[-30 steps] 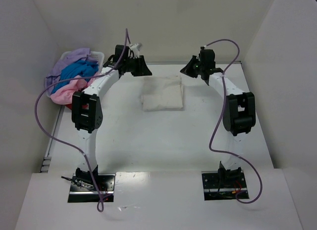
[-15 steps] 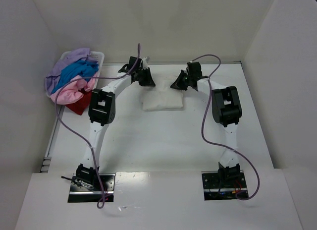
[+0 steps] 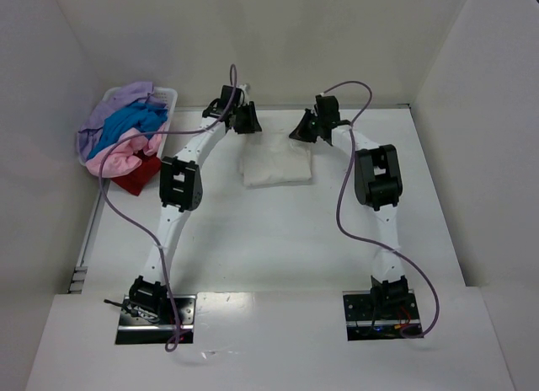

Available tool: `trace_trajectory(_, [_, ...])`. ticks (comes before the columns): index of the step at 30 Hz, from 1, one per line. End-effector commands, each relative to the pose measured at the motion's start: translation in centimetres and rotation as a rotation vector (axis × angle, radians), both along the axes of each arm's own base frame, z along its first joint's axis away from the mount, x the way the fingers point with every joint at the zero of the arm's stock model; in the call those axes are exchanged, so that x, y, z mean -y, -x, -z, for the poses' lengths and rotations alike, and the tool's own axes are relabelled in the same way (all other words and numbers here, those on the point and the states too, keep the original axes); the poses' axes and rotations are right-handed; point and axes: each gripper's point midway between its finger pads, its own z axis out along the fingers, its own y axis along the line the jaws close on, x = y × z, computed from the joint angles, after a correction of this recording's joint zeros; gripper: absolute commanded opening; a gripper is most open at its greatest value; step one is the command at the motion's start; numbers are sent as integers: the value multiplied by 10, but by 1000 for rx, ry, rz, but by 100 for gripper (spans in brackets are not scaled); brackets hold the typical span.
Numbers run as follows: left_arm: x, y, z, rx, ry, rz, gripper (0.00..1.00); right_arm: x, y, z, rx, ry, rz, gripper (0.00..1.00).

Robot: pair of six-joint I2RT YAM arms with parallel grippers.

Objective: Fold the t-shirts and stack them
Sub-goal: Fold the long partially folded tshirt into a neat square

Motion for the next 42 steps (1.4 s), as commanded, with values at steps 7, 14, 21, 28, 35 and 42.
trace_trajectory(7, [-23,-13,17,-18,-35,-57,43,15,-28,24,-6,81,13,1])
trace_trajectory(14, [-42,-14,-33,62,-106,-60,47,44,-48,-15,77,137,70,1])
trace_trajectory(21, [-63,5,-161,249,-181,-64,66,61,-48,-147,292,133,84,20])
trace_trajectory(28, [-63,64,-297,441,-183,-36,97,69,13,-233,428,121,76,54])
trace_trajectory(35, [-31,129,-301,356,-265,72,100,84,82,-212,381,97,112,77])
trace_trajectory(42, [-34,176,-289,270,-361,37,100,81,114,-168,289,66,90,81])
